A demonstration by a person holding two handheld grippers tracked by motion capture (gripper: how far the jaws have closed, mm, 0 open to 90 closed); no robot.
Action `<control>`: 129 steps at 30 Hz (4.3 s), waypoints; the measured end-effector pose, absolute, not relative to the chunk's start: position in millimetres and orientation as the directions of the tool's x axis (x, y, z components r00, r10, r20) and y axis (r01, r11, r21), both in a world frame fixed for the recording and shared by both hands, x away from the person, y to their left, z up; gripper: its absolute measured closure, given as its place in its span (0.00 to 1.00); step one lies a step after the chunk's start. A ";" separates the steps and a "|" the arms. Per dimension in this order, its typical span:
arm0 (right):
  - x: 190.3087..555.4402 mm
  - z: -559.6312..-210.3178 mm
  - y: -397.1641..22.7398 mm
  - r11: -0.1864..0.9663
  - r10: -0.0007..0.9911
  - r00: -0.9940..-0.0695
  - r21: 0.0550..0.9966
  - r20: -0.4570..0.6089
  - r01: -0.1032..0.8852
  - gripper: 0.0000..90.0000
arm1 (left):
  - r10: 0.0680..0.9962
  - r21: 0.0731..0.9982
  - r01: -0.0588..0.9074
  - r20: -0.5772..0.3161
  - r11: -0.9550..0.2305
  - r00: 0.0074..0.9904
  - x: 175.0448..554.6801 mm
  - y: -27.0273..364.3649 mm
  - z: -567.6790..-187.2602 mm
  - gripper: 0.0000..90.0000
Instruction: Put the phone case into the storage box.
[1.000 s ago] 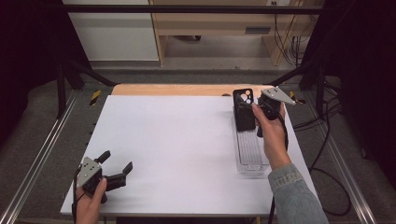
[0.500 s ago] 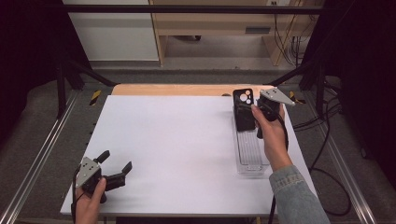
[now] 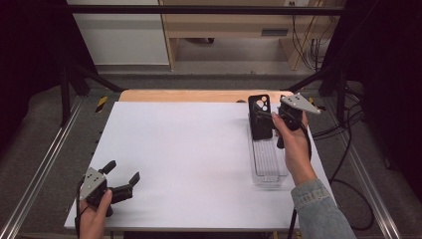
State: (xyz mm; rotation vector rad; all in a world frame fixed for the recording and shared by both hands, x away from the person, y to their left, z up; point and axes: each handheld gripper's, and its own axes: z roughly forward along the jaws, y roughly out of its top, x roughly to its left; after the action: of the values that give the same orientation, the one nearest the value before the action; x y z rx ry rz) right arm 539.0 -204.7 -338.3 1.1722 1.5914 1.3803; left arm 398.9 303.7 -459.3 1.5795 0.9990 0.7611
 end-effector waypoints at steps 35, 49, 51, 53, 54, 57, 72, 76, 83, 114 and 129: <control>519.9 -324.1 -242.2 0.001 0.953 -0.299 0.990 0.041 0.138 0.02 | 0.910 0.975 0.214 -0.034 -0.060 0.414 399.0 317.9 -458.7 0.05; 507.1 -322.8 -260.3 -0.028 0.965 -0.254 0.988 0.066 0.151 0.03 | 0.908 0.976 0.202 -0.007 -0.086 0.419 397.0 319.2 -456.3 0.04; 505.1 -323.3 -263.6 -0.034 0.966 -0.249 0.988 0.072 0.153 0.03 | 0.908 0.976 0.202 -0.008 -0.085 0.419 396.4 320.0 -456.1 0.04; 503.5 -323.8 -266.5 -0.044 0.965 -0.248 0.987 0.082 0.156 0.03 | 0.909 0.976 0.200 -0.007 -0.084 0.417 395.9 321.1 -455.7 0.04; 502.7 -324.2 -268.1 -0.046 0.965 -0.247 0.987 0.084 0.157 0.03 | 0.909 0.976 0.200 -0.007 -0.084 0.416 395.6 321.7 -455.6 0.04; 500.1 -325.4 -272.2 -0.049 0.965 -0.246 0.986 0.087 0.158 0.03 | 0.910 0.977 0.199 -0.010 -0.080 0.413 395.0 322.8 -455.4 0.04; 483.2 -329.6 -289.9 -0.029 0.968 -0.243 0.992 0.059 0.126 0.03 | 0.912 0.977 0.199 -0.008 -0.081 0.410 394.4 323.6 -455.5 0.04; 478.4 -330.5 -293.0 -0.020 0.969 -0.243 0.993 0.048 0.118 0.03 | 0.912 0.977 0.199 -0.008 -0.081 0.411 394.4 323.3 -455.5 0.04; 470.0 -334.7 -297.2 -0.007 0.971 -0.237 0.996 0.028 0.087 0.03 | 0.911 0.976 0.200 -0.006 -0.083 0.412 394.3 323.4 -455.5 0.04; 431.0 -354.1 -305.2 0.006 0.966 -0.257 0.996 0.015 0.084 0.07 | 0.909 0.977 0.196 -0.005 -0.085 0.416 393.8 322.7 -454.9 0.04; 410.6 -369.8 -306.4 0.048 0.957 -0.290 0.995 -0.021 0.088 0.03 | 0.908 0.977 0.194 -0.003 -0.086 0.418 393.3 322.3 -454.8 0.04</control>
State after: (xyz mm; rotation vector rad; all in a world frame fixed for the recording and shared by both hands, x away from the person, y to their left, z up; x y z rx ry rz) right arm 410.6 -306.4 -369.8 1.0997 1.5116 1.3485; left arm 393.3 322.3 -454.8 1.5647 1.0051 0.8059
